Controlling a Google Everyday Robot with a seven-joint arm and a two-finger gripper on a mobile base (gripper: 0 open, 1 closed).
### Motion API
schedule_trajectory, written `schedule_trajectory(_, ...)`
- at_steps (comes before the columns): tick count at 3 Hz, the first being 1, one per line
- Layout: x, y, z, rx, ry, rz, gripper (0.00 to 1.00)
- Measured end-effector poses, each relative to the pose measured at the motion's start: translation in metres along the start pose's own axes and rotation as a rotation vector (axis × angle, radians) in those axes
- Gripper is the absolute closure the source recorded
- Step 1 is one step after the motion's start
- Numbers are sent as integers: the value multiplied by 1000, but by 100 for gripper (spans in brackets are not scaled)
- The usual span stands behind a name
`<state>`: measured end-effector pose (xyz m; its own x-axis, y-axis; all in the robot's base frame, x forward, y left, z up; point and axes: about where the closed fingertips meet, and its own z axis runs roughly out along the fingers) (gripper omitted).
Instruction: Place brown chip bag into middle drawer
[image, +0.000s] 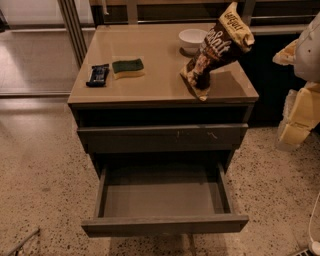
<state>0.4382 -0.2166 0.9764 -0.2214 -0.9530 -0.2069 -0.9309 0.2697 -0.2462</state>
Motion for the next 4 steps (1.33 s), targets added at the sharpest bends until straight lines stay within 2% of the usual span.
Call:
schedule_trajectory(1, 0, 0, 0, 0, 0, 0, 0)
schedule_trajectory(2, -1, -29, 2, 68, -35, 12, 0)
schedule_trajectory(4, -20, -130, 12, 299, -150, 15, 0)
